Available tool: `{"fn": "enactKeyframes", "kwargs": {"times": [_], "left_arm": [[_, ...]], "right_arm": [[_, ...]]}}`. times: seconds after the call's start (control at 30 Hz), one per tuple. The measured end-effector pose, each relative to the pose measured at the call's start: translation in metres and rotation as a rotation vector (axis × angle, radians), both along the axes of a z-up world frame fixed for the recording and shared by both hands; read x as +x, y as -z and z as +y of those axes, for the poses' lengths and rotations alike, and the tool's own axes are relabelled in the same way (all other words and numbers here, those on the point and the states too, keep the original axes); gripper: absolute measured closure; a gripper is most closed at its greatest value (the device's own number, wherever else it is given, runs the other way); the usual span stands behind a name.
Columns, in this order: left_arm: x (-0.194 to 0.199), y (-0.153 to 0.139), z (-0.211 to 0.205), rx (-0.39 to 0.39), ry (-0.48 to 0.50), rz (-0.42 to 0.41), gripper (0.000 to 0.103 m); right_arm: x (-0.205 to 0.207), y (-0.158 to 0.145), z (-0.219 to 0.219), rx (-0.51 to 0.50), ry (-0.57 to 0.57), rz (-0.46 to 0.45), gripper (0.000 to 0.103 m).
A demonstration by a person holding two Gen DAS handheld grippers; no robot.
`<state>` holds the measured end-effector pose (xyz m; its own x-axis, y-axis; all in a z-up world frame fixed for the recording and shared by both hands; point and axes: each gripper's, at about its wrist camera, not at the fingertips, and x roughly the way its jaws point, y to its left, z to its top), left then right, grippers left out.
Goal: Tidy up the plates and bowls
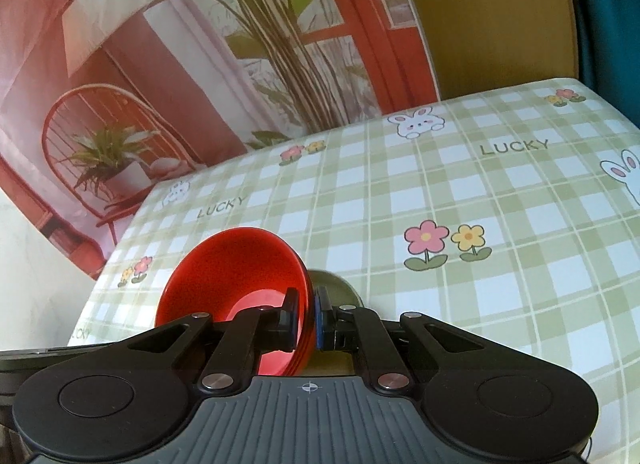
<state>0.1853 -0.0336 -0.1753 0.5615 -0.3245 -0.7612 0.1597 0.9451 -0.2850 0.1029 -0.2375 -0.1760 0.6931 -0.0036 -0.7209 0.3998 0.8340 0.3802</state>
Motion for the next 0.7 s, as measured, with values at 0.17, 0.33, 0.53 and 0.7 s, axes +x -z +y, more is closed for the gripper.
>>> {"fn": "enactKeyframes", "kwargs": {"times": [0.17, 0.33, 0.53, 0.7], "left_arm": [[-0.001, 0.001, 0.002, -0.004, -0.003, 0.01, 0.088], [-0.001, 0.004, 0.002, -0.004, -0.005, 0.02, 0.088], [0.0, 0.006, 0.0, -0.004, -0.005, 0.031, 0.088], [0.002, 0.007, 0.001, -0.004, -0.007, 0.033, 0.088]], "right_arm": [[0.001, 0.003, 0.003, -0.003, -0.008, 0.018, 0.096], [0.003, 0.007, 0.004, -0.003, -0.015, 0.03, 0.096], [0.004, 0.009, 0.003, -0.005, -0.016, 0.041, 0.096], [0.006, 0.013, 0.002, -0.003, -0.021, 0.052, 0.096]]}}
